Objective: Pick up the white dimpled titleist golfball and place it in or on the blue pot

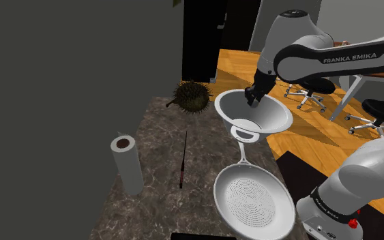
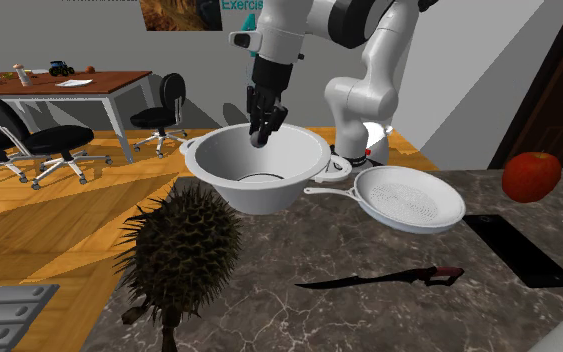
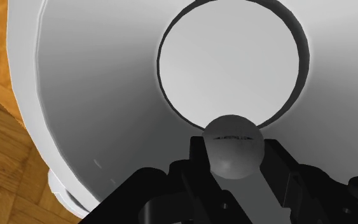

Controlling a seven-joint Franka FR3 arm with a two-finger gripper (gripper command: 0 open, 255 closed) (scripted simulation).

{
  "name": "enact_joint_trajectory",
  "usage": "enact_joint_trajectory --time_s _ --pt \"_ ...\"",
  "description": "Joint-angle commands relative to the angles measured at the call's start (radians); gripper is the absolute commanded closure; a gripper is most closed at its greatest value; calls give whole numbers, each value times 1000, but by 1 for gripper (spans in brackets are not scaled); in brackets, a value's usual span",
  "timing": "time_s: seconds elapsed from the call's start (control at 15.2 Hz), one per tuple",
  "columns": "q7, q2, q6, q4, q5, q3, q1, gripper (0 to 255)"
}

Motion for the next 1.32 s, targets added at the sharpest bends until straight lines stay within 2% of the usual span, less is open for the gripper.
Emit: enact_joint_trajectory --time_s 0.0,0.4,0.46,0.79,1.06,1.25 --pt "0 0 7 -7 -1 -1 0 255" --pt "0 0 7 -7 -1 -1 0 255" --pt "0 0 7 -7 -1 -1 0 0" --pt "0 0 7 -7 -1 -1 0 0" --pt "-8 -46 -131 86 14 2 11 0" --pt "-8 -46 -131 86 14 2 11 0"
